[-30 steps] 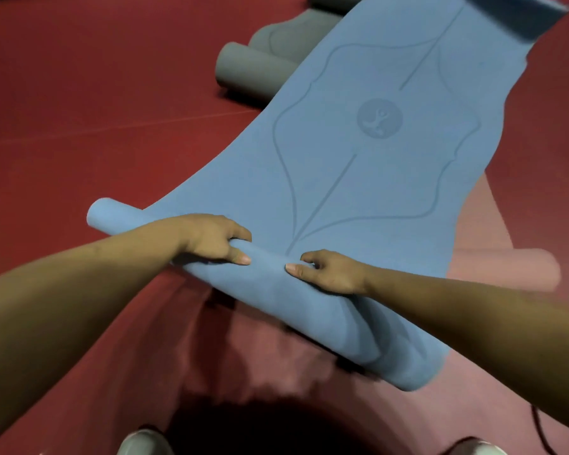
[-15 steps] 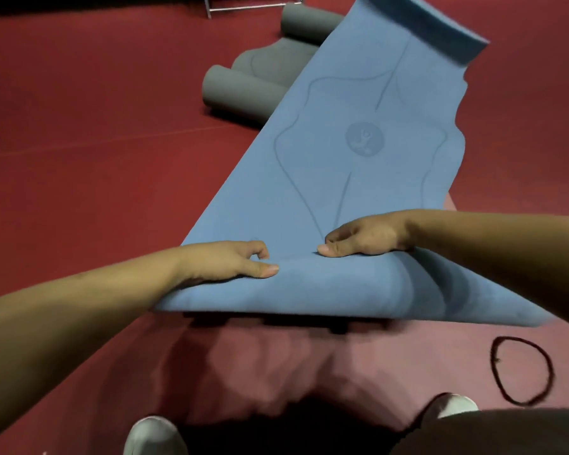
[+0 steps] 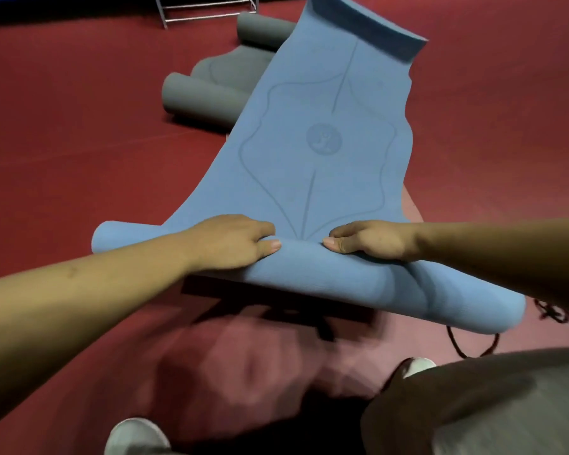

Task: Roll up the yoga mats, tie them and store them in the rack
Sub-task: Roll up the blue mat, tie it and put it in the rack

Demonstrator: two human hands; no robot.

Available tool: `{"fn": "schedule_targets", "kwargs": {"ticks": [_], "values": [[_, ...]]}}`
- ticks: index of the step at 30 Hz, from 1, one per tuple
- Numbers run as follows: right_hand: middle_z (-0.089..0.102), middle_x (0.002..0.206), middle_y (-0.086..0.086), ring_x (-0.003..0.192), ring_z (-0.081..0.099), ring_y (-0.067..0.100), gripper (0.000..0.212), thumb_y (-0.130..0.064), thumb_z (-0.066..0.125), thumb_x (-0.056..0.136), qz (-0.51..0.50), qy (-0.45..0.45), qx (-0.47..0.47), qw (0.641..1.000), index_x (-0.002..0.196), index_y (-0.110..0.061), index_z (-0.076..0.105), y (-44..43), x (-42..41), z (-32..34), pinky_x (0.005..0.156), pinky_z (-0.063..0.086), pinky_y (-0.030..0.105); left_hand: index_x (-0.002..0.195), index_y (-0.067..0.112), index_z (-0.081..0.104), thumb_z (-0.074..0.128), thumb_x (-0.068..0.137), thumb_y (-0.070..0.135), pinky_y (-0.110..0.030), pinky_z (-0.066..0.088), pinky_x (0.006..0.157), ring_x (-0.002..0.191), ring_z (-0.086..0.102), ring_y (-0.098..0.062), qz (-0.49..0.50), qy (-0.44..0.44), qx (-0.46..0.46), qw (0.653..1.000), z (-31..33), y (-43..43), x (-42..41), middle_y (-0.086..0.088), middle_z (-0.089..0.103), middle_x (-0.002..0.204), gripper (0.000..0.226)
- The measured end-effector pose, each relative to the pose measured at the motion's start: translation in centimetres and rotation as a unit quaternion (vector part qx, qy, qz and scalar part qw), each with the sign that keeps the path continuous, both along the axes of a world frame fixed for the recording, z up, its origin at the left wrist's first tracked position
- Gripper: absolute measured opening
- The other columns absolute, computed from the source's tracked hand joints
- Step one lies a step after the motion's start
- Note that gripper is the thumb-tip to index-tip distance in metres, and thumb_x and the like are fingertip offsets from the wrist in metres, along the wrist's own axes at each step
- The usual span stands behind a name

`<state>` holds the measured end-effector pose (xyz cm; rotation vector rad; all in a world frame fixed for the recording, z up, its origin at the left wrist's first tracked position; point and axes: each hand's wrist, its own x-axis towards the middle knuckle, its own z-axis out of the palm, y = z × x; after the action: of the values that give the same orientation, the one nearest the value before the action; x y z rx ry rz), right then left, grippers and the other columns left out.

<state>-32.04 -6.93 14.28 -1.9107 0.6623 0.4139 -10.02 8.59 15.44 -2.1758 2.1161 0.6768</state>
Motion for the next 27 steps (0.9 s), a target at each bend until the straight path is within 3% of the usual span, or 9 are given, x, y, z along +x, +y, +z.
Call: {"fn": "schedule_targets", "kwargs": {"ticks": [4,9,11,14,18,20,22,25,27], "values": [[0.052,0.078,-0.003,0.071,0.046,0.01,0.045,-0.054,0.057,0.094,0.018,-0.005,0.009,1.0,0.091,-0.009,0.055,0.4,-1.6,-0.2,0.071,0.038,0.026,0.1,0.032,0.038,0.069,0.063,0.078,-0.035,0.039,0.064,0.081,0.053,-0.017,-0.053,-0.042,0.076,0.995,0.8,0.5,-1.8,0.009,0.051,0.083,0.066],[0.052,0.074,-0.011,0.067,0.05,0.007,0.051,-0.07,0.05,0.089,0.115,0.058,-0.115,0.985,0.081,-0.019,0.052,3.4,-0.8,0.6,0.066,0.039,0.025,0.097,0.029,0.044,0.075,0.071,0.064,-0.024,0.038,0.058,0.07,0.049,-0.001,-0.05,0.02,0.141,0.988,-0.7,0.4,-1.8,0.015,0.051,0.079,0.054],[0.052,0.085,-0.011,0.079,0.053,0.013,0.058,-0.077,0.058,0.077,0.165,0.079,-0.162,0.97,0.093,-0.023,0.045,5.2,-0.3,0.5,0.068,0.039,0.027,0.093,0.03,0.045,0.078,0.07,0.06,-0.022,0.037,0.056,0.069,0.051,-0.001,-0.024,0.059,0.159,0.985,-0.5,0.0,-1.0,0.014,0.055,0.08,0.05],[0.056,0.084,-0.007,0.08,0.055,0.017,0.054,-0.065,0.075,0.072,0.166,0.053,-0.21,0.962,0.093,-0.022,0.049,5.6,0.4,-0.4,0.062,0.041,0.026,0.091,0.03,0.044,0.081,0.068,0.058,-0.02,0.039,0.056,0.068,0.054,-0.001,0.0,0.082,0.195,0.977,-0.3,-0.3,-0.5,0.014,0.058,0.079,0.051],[0.064,0.074,-0.013,0.071,0.063,0.007,0.034,-0.049,0.083,0.07,0.111,0.069,-0.076,0.989,0.082,-0.024,0.064,3.9,0.1,-1.7,0.061,0.049,0.02,0.093,0.026,0.042,0.069,0.073,0.068,-0.029,0.042,0.068,0.08,0.055,-0.014,-0.073,-0.032,0.172,0.982,-0.7,-0.4,-1.5,0.01,0.052,0.087,0.053],[0.072,0.081,-0.007,0.079,0.071,0.013,0.03,-0.043,0.084,0.07,0.06,0.07,0.0,0.996,0.087,-0.021,0.071,3.1,-0.3,-2.5,0.074,0.059,0.029,0.113,0.025,0.046,0.065,0.071,0.072,-0.034,0.047,0.08,0.094,0.058,-0.02,-0.141,-0.124,0.089,0.978,-1.1,-0.6,-1.8,0.006,0.052,0.103,0.065],[0.075,0.087,0.001,0.082,0.073,0.02,0.027,-0.032,0.084,0.074,0.009,0.069,0.074,0.995,0.093,-0.016,0.074,2.2,-0.6,-2.9,0.079,0.059,0.036,0.135,0.026,0.034,0.069,0.064,0.073,-0.038,0.049,0.083,0.102,0.058,-0.023,-0.153,-0.16,0.06,0.973,-1.4,-0.8,-1.9,0.003,0.054,0.114,0.092],[0.075,0.098,0.003,0.092,0.073,0.023,0.033,-0.034,0.083,0.076,0.036,0.092,0.11,0.989,0.102,-0.017,0.071,1.6,-0.8,-2.9,0.083,0.059,0.038,0.115,0.031,0.036,0.069,0.066,0.065,-0.037,0.05,0.071,0.089,0.06,-0.024,-0.147,-0.147,0.049,0.977,-2.4,-1.0,-2.5,0.002,0.06,0.101,0.069],[0.07,0.096,-0.006,0.093,0.069,0.018,0.042,-0.045,0.082,0.076,0.057,0.087,0.049,0.993,0.107,-0.025,0.062,1.9,-0.8,-2.3,0.081,0.056,0.032,0.103,0.034,0.04,0.068,0.066,0.056,-0.034,0.048,0.066,0.081,0.06,-0.022,-0.127,-0.118,0.074,0.982,-2.8,-1.3,-2.5,0.005,0.061,0.091,0.052]]}}
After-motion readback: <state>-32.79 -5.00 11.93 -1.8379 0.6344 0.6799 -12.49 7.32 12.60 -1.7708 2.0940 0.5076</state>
